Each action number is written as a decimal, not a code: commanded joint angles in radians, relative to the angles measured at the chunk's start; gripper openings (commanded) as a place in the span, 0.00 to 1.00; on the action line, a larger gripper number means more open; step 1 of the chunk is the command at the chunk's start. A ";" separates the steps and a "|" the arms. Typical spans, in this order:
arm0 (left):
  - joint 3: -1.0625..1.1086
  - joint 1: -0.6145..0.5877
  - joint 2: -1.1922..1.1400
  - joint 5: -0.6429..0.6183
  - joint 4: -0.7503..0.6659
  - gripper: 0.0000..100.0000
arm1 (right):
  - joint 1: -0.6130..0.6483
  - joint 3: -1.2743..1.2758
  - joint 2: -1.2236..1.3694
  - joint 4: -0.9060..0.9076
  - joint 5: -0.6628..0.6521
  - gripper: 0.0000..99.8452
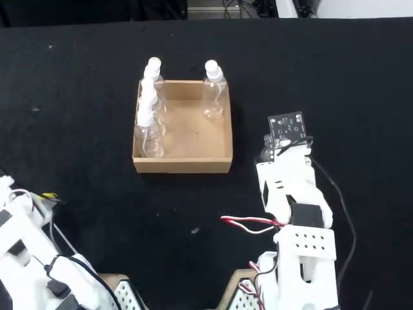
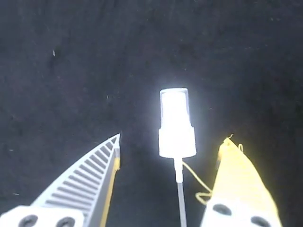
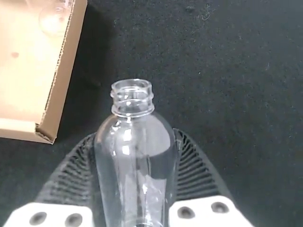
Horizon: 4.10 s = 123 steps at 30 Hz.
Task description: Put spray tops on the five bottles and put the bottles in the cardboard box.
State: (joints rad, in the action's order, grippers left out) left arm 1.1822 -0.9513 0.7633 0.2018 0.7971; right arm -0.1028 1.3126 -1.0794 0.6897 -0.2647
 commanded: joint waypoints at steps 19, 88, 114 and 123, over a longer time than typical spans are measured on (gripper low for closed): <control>-0.355 0.007 -0.537 0.008 0.018 0.29 | 0.005 -0.005 -0.033 -0.029 -0.009 0.01; -1.632 1.167 -0.180 -0.121 0.339 0.03 | 0.539 -0.211 -0.518 0.104 0.325 0.01; -1.492 1.504 -0.118 -0.124 0.087 0.03 | 0.539 -0.174 -0.527 0.103 0.367 0.01; -1.153 1.592 0.046 -0.121 -0.250 0.03 | 0.539 -0.174 -0.527 0.103 0.367 0.01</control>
State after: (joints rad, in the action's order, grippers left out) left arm -0.1066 0.6137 0.7480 0.0898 0.7772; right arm 0.4250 1.1439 -1.5934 0.8247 0.1005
